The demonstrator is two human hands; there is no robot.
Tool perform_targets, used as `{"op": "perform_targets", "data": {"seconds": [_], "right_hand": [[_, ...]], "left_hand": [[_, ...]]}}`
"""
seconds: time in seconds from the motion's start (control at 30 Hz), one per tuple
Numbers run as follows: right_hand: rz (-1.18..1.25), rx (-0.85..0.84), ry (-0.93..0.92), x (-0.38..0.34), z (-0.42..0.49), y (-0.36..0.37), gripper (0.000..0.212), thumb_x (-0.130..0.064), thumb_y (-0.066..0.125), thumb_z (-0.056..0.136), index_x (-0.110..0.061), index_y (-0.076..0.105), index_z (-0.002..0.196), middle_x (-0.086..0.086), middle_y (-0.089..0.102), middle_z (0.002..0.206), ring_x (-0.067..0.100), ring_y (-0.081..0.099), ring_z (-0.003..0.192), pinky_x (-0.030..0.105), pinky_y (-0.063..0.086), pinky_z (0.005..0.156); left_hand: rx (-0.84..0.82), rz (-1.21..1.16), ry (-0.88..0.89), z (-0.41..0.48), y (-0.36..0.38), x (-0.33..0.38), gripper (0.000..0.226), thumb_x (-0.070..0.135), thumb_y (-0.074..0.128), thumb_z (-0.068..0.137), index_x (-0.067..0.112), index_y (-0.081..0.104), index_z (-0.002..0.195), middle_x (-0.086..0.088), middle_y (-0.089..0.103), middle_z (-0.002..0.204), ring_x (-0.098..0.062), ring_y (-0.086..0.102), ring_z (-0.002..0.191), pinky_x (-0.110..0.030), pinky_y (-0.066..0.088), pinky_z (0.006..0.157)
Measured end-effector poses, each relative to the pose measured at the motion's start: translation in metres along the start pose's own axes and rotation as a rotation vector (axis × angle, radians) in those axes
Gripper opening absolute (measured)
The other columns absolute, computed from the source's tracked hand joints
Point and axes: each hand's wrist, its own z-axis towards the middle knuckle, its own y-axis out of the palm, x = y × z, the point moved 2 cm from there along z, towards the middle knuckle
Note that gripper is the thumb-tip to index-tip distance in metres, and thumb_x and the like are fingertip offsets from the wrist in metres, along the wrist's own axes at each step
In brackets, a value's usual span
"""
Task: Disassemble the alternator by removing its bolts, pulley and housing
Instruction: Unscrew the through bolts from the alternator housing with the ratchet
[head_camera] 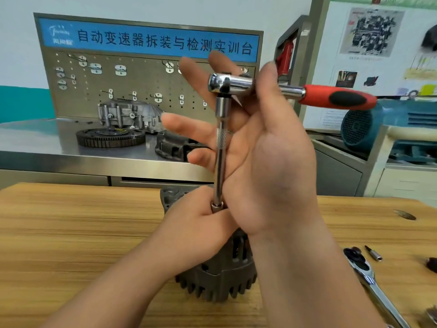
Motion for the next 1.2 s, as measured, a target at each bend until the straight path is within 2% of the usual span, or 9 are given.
{"op": "perform_targets", "data": {"seconds": [0.13, 0.3, 0.4, 0.5, 0.57, 0.67, 0.93, 1.07, 1.2], "right_hand": [[-0.157, 0.103, -0.093, -0.003, 0.0, -0.007, 0.035, -0.039, 0.04, 0.096, -0.026, 0.057, 0.124, 0.005, 0.067, 0.122, 0.019, 0.07, 0.07, 0.02, 0.051, 0.047], [-0.594, 0.166, -0.441, -0.009, -0.003, -0.009, 0.031, -0.016, 0.05, 0.097, -0.012, 0.06, 0.126, 0.004, 0.067, 0.112, 0.022, 0.07, 0.079, 0.018, 0.051, 0.058], [-0.524, 0.178, -0.332, -0.009, -0.004, -0.008, 0.031, -0.022, 0.046, 0.1, -0.017, 0.059, 0.128, 0.001, 0.066, 0.119, 0.021, 0.072, 0.075, 0.022, 0.052, 0.053], [-0.26, 0.135, -0.093, -0.007, -0.003, -0.008, 0.033, -0.037, 0.036, 0.1, -0.022, 0.058, 0.12, -0.001, 0.068, 0.122, 0.021, 0.071, 0.068, 0.023, 0.051, 0.048], [-0.129, 0.088, 0.03, -0.006, -0.001, -0.009, 0.043, -0.045, 0.03, 0.099, -0.018, 0.055, 0.119, 0.0, 0.072, 0.113, 0.022, 0.07, 0.066, 0.022, 0.051, 0.046], [-0.08, 0.071, 0.076, -0.005, 0.0, -0.012, 0.046, -0.049, 0.03, 0.097, -0.018, 0.054, 0.122, 0.002, 0.074, 0.103, 0.02, 0.069, 0.064, 0.021, 0.05, 0.047], [-0.635, 0.216, -0.391, -0.009, -0.004, -0.011, 0.038, -0.021, 0.051, 0.098, -0.02, 0.053, 0.136, 0.008, 0.062, 0.076, 0.036, 0.065, 0.07, 0.038, 0.051, 0.047], [-0.346, 0.123, -0.132, -0.005, -0.003, -0.01, 0.045, -0.039, 0.04, 0.098, -0.026, 0.044, 0.141, 0.005, 0.067, 0.122, 0.019, 0.07, 0.066, 0.021, 0.051, 0.046], [-0.08, 0.02, 0.094, -0.001, 0.0, -0.012, 0.053, -0.053, 0.023, 0.098, -0.025, 0.043, 0.138, 0.008, 0.074, 0.1, 0.021, 0.067, 0.061, 0.021, 0.048, 0.045]], "left_hand": [[-0.007, -0.007, -0.037, 0.001, 0.004, -0.003, 0.035, 0.028, 0.051, 0.084, 0.018, 0.05, 0.051, 0.004, 0.037, 0.042, -0.01, 0.033, 0.04, -0.024, 0.029, 0.043], [-0.027, 0.005, -0.072, 0.0, 0.005, 0.0, 0.062, 0.01, 0.05, 0.093, 0.053, 0.062, 0.05, 0.011, 0.043, 0.038, -0.005, 0.034, 0.034, -0.017, 0.029, 0.037], [-0.005, 0.01, -0.048, -0.001, 0.004, 0.001, 0.056, 0.012, 0.05, 0.092, 0.049, 0.063, 0.052, 0.003, 0.04, 0.04, -0.009, 0.034, 0.038, -0.02, 0.031, 0.039], [-0.04, 0.014, 0.01, 0.001, 0.001, 0.0, 0.022, 0.032, 0.051, 0.08, 0.017, 0.063, 0.069, -0.017, 0.048, 0.054, -0.025, 0.042, 0.048, -0.029, 0.036, 0.049], [-0.07, 0.029, 0.048, 0.002, 0.001, -0.002, 0.04, 0.048, 0.046, 0.066, 0.01, 0.057, 0.071, -0.022, 0.055, 0.064, -0.034, 0.051, 0.059, -0.038, 0.043, 0.056], [-0.002, -0.002, 0.042, 0.002, 0.0, -0.003, 0.034, 0.052, 0.045, 0.063, 0.019, 0.05, 0.059, -0.01, 0.045, 0.053, -0.016, 0.044, 0.05, -0.028, 0.037, 0.05], [0.028, -0.046, 0.004, -0.001, 0.004, 0.0, 0.039, 0.049, 0.04, 0.078, 0.031, 0.057, 0.048, 0.01, 0.033, 0.037, -0.005, 0.029, 0.032, -0.012, 0.023, 0.035], [0.015, 0.02, 0.036, 0.001, 0.003, -0.004, 0.044, 0.058, 0.042, 0.072, 0.02, 0.045, 0.049, 0.005, 0.034, 0.042, -0.011, 0.03, 0.039, -0.018, 0.024, 0.039], [0.04, 0.057, 0.028, -0.001, 0.002, -0.005, 0.04, 0.06, 0.037, 0.055, 0.022, 0.041, 0.044, 0.009, 0.034, 0.039, -0.007, 0.032, 0.04, -0.019, 0.026, 0.041]]}}
